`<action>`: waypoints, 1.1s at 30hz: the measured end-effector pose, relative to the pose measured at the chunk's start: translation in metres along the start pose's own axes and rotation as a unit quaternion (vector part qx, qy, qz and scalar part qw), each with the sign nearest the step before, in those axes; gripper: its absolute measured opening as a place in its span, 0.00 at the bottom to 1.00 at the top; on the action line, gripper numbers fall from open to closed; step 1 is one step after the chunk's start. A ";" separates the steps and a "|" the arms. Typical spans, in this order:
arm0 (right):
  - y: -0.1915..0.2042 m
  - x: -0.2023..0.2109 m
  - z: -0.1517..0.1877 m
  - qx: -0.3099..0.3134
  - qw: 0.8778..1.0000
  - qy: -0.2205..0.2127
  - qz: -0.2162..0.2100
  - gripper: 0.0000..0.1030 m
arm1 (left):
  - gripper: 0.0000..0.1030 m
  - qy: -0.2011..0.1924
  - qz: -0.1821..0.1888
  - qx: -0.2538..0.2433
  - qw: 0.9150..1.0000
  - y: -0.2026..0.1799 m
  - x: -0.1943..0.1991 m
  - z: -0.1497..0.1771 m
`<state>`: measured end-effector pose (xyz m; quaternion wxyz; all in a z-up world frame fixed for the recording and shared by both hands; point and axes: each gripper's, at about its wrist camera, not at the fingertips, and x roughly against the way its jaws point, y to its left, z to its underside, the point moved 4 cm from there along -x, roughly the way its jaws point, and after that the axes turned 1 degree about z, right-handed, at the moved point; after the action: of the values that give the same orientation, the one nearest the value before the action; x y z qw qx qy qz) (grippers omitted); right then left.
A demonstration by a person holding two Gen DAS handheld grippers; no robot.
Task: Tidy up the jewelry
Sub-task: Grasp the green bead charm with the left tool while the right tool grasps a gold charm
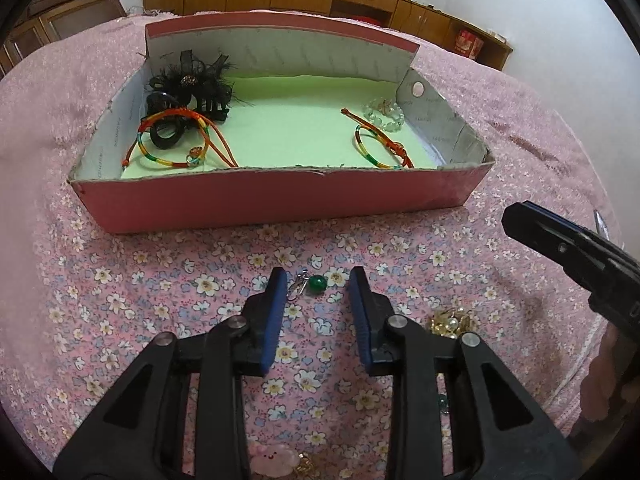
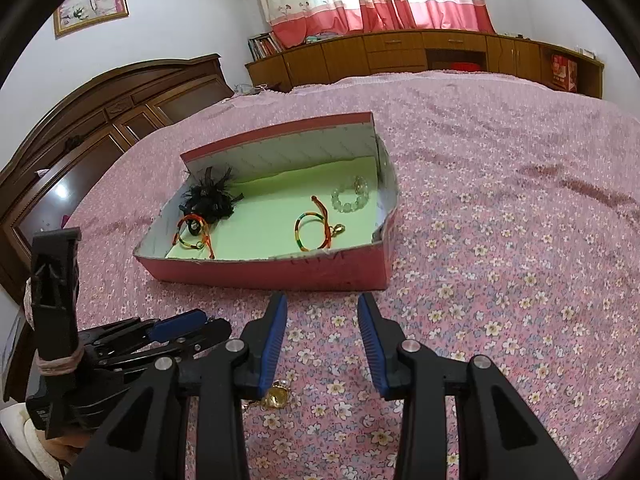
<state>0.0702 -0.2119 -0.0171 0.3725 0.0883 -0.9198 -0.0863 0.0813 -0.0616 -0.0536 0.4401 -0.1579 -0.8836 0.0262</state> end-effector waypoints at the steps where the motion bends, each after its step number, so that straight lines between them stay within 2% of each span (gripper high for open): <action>1: 0.000 0.000 0.001 -0.001 1.000 0.001 0.000 0.38 | 0.12 0.000 -0.003 -0.005 1.000 -0.001 -0.001 0.000; 2: -0.001 -0.001 0.001 -0.002 1.000 0.002 -0.001 0.38 | 0.06 0.000 -0.004 -0.006 1.000 -0.001 -0.001 0.001; 4: -0.001 -0.002 0.002 -0.004 1.000 0.004 -0.001 0.38 | 0.01 0.002 -0.003 -0.005 1.000 -0.001 -0.002 0.001; 17: 0.005 0.003 0.010 0.001 1.000 0.012 -0.010 0.39 | 0.01 -0.031 -0.001 0.006 1.000 0.014 0.027 -0.008; 33: 0.019 -0.006 0.043 0.002 0.997 0.072 -0.025 0.39 | 0.02 -0.041 0.000 0.026 0.999 0.030 0.037 0.000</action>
<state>0.0422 -0.1885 -0.0470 0.4353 0.1185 -0.8882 -0.0870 0.0677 -0.0223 -0.0305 0.4071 -0.1451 -0.9000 0.0559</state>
